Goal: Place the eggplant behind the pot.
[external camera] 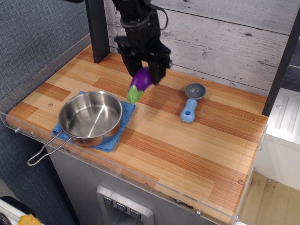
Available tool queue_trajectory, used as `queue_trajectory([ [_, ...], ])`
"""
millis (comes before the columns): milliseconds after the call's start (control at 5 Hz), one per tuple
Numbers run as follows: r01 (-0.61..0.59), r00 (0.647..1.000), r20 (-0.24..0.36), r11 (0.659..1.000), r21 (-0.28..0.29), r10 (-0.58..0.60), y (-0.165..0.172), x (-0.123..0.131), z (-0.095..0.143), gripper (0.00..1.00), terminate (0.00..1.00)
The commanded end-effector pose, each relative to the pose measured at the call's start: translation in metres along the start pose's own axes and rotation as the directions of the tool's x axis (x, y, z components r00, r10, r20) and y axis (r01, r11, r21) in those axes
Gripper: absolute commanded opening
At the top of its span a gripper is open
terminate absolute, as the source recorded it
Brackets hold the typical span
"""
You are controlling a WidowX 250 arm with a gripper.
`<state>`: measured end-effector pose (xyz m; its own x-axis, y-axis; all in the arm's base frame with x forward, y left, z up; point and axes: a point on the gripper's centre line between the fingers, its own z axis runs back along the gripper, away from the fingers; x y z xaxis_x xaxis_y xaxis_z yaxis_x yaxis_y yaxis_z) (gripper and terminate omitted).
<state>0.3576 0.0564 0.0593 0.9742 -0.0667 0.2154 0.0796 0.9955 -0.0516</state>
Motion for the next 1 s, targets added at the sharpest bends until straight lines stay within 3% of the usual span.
queue_trajectory([
  [0, -0.126, 0.991, 0.065, 0.988, 0.085, 0.12, 0.064, 0.045, 0.01, 0.0, 0.0],
  [400, -0.198, 0.98, 0.032, 0.972, 0.124, 0.195, 0.106, 0.032, -0.004, 0.0, 0.0],
  [800, -0.224, 0.973, -0.033, 0.97, 0.095, 0.228, 0.112, 0.011, -0.038, 0.0, 0.0],
])
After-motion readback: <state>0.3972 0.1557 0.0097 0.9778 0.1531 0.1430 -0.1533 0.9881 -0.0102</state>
